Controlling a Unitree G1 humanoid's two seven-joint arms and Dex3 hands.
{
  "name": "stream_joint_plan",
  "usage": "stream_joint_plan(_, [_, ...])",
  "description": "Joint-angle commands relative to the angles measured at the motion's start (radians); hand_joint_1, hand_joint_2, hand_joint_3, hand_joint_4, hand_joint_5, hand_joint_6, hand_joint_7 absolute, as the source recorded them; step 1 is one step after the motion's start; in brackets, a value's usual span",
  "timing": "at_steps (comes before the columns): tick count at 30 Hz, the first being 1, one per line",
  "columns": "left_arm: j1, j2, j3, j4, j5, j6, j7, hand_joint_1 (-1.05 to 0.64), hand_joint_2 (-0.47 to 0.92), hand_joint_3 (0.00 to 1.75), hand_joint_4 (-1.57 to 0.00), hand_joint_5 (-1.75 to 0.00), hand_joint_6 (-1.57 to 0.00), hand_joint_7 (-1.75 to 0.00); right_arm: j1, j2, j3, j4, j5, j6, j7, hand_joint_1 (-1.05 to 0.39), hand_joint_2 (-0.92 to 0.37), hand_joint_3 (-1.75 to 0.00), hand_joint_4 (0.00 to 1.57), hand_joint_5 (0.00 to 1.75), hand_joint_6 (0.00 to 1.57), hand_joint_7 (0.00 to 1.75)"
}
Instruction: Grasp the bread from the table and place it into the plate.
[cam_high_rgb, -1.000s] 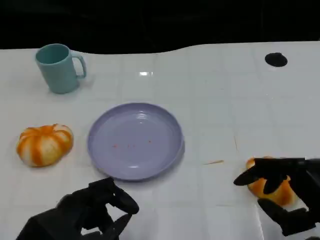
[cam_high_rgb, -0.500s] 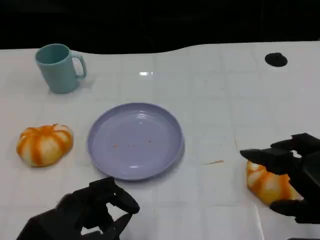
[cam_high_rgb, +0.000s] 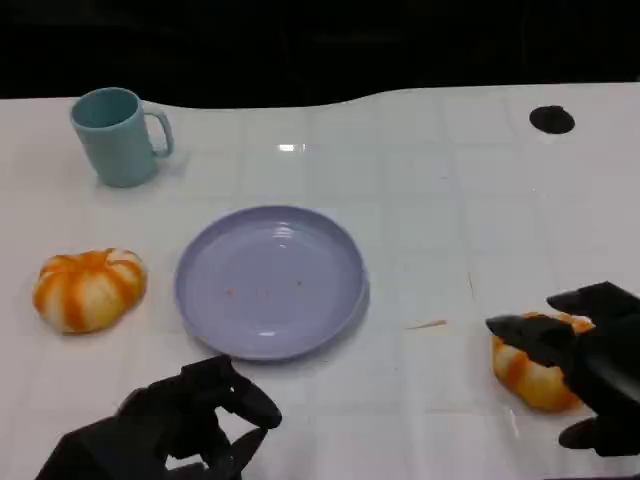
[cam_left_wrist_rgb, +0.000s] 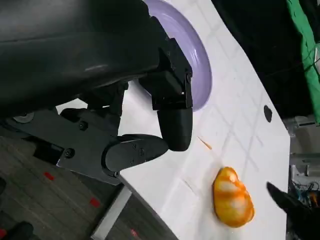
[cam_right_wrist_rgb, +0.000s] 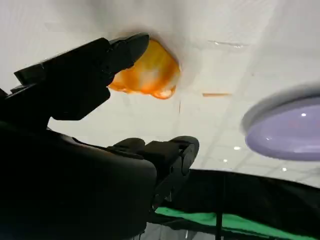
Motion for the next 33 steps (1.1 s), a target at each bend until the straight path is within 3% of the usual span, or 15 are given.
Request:
stream_joint_plan(1, [-0.009, 0.004, 0.002, 0.010, 0.004, 0.000, 0.002, -0.26, 0.81, 0.65, -0.66, -1.75, -0.64, -1.26, -0.049, -0.018, 0.022, 0.089, -0.023, -0.001, -0.029, -0.37, -0.74, -0.01, 0.06, 0.46, 0.37, 0.01])
stream_joint_plan(13, [-0.018, -0.010, -0.003, 0.015, -0.002, 0.003, 0.004, -0.27, 0.81, 0.63, -0.65, -1.75, -0.65, -1.25, -0.151, -0.008, 0.074, 0.317, -0.005, -0.004, -0.146, -0.37, -0.80, -0.02, 0.15, 0.39, 0.41, 0.01])
stream_joint_plan(19, [-0.013, -0.014, -0.005, -0.004, 0.000, 0.019, 0.003, -0.27, 0.81, 0.63, -0.65, -1.75, -0.65, -1.26, -0.199, -0.003, 0.108, 0.389, -0.003, 0.028, -0.136, -0.38, -0.84, -0.02, 0.16, 0.33, 0.41, 0.00])
stream_joint_plan(26, [-0.009, -0.012, -0.006, -0.015, 0.006, 0.021, 0.003, -0.25, 0.81, 0.65, -0.62, -1.75, -0.64, -1.26, -0.264, 0.004, 0.152, 0.481, 0.025, 0.057, -0.116, -0.39, -0.91, -0.02, 0.29, 0.25, 0.49, 0.02])
stream_joint_plan(30, [-0.008, -0.012, -0.006, -0.022, 0.003, 0.027, 0.002, -0.26, 0.81, 0.65, -0.62, -1.75, -0.64, -1.26, -0.299, 0.012, 0.166, 0.525, 0.050, 0.078, -0.102, -0.38, -0.92, -0.07, 0.39, 0.21, 0.57, 0.03])
stream_joint_plan(33, [-0.008, -0.012, -0.008, -0.025, 0.006, 0.028, 0.003, -0.26, 0.81, 0.65, -0.63, -1.75, -0.63, -1.27, -0.313, 0.031, 0.157, 0.579, 0.078, 0.053, -0.201, -0.32, -0.92, -0.04, 0.67, 0.18, 0.78, 0.06])
